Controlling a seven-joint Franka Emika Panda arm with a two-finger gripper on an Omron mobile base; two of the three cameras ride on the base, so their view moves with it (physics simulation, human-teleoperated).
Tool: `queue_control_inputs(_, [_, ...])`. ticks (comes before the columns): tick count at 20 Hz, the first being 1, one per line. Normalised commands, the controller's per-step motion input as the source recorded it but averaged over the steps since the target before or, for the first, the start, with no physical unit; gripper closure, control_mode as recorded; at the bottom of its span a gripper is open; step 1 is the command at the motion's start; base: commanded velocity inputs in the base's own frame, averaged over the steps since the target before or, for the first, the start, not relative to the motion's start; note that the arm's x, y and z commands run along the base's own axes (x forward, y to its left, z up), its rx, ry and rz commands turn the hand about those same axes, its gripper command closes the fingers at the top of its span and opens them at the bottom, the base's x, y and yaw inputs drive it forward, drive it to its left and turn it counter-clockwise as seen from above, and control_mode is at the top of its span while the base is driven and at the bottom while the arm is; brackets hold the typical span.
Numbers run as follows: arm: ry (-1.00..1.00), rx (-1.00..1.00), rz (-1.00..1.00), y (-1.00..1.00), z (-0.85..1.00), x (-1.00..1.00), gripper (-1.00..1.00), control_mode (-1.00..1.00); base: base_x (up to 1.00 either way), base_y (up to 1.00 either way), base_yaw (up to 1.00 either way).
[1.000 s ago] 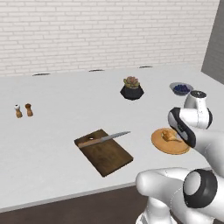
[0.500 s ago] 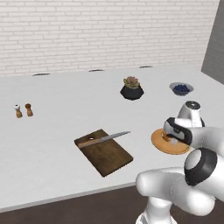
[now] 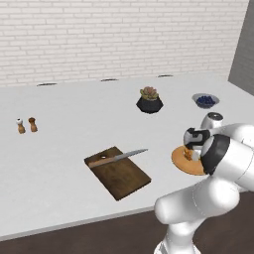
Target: Pick up the knife from the drawer and place it on the cutting board. Then place the meat from the plate to the cutting board.
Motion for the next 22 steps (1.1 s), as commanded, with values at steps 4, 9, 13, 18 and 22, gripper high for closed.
queue_control_inputs(4, [0.10,0.11,0.02,0.00,-0.25,-0.29,-1.00,-1.00,0.00,0.00,0.00])
queue_control_inputs(9, [0.06,0.10,0.07,0.01,-0.28,-0.38,-1.00,-1.00,0.00,0.00,0.00])
queue_control_inputs(13, [0.03,0.05,0.06,0.06,-0.37,0.09,1.00,-1.00,0.00,0.00,0.00])
queue_control_inputs(18, [0.00,0.03,0.05,0.10,-0.22,0.72,1.00,-1.00,0.00,0.00,0.00])
queue_control_inputs(22, [0.01,0.00,0.05,0.12,-0.22,0.33,1.00,-1.00,0.00,0.00,0.00])
